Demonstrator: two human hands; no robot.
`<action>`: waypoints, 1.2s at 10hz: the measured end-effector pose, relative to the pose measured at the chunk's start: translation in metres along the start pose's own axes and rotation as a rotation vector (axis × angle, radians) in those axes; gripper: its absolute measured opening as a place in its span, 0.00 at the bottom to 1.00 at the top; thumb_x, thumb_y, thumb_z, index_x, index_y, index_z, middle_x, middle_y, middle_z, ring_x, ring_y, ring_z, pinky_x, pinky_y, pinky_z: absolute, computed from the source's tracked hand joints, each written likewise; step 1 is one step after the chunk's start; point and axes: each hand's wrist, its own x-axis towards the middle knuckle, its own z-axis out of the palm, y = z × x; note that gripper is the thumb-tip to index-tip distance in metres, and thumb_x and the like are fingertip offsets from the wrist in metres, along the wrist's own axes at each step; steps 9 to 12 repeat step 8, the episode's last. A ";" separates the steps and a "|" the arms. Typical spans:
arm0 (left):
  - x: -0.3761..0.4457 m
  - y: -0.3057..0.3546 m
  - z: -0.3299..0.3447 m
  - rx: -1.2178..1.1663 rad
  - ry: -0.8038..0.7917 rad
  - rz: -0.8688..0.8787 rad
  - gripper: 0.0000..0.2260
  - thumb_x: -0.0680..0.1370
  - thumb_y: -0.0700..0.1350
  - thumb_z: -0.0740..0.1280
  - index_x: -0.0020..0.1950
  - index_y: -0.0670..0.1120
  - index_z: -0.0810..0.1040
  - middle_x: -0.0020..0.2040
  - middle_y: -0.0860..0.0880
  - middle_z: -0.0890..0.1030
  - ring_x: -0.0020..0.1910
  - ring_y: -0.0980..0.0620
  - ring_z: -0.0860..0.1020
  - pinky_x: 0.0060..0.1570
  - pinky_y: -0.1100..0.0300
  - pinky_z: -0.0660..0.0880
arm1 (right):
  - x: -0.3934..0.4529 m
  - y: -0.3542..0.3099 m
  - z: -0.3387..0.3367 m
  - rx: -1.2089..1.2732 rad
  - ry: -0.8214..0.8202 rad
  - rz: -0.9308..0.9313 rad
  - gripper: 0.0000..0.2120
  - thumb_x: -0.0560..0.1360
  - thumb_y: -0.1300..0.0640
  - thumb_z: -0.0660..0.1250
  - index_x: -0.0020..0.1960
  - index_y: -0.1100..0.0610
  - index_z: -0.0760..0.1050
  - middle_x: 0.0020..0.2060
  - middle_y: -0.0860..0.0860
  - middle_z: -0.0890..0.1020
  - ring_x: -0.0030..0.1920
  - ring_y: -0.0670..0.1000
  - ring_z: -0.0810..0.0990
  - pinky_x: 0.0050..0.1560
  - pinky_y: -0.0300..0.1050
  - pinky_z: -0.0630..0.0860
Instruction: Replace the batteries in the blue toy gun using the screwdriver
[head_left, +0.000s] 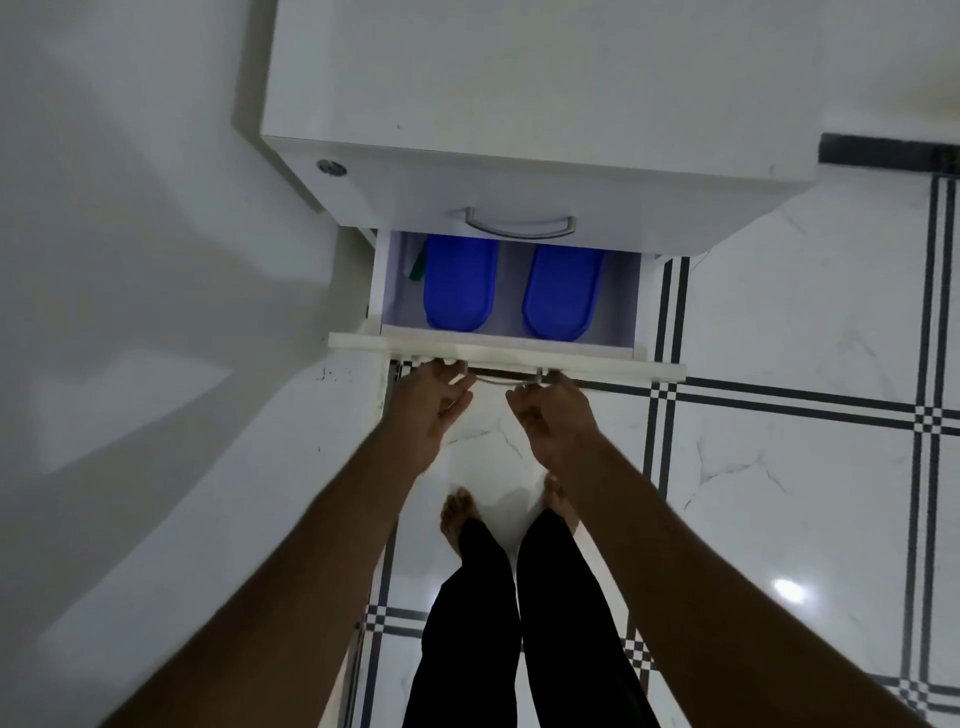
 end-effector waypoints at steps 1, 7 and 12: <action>0.004 0.015 0.015 -0.001 -0.011 0.065 0.17 0.79 0.33 0.62 0.68 0.41 0.73 0.58 0.44 0.81 0.59 0.48 0.80 0.60 0.55 0.76 | 0.006 -0.021 0.010 -0.066 -0.022 -0.023 0.27 0.76 0.77 0.57 0.71 0.58 0.69 0.52 0.56 0.79 0.49 0.51 0.78 0.56 0.46 0.80; 0.030 0.073 0.067 -0.071 -0.137 0.236 0.20 0.84 0.33 0.51 0.76 0.42 0.60 0.75 0.45 0.66 0.74 0.47 0.65 0.69 0.55 0.66 | 0.023 -0.081 0.051 -0.055 -0.146 -0.173 0.32 0.81 0.70 0.57 0.79 0.49 0.54 0.75 0.59 0.65 0.72 0.60 0.69 0.68 0.52 0.73; 0.031 0.068 0.066 -0.002 -0.089 0.221 0.19 0.84 0.39 0.54 0.75 0.43 0.62 0.74 0.45 0.68 0.72 0.47 0.68 0.66 0.54 0.69 | 0.024 -0.077 0.046 -0.102 -0.125 -0.176 0.34 0.79 0.72 0.60 0.79 0.48 0.56 0.69 0.61 0.71 0.65 0.59 0.76 0.66 0.51 0.74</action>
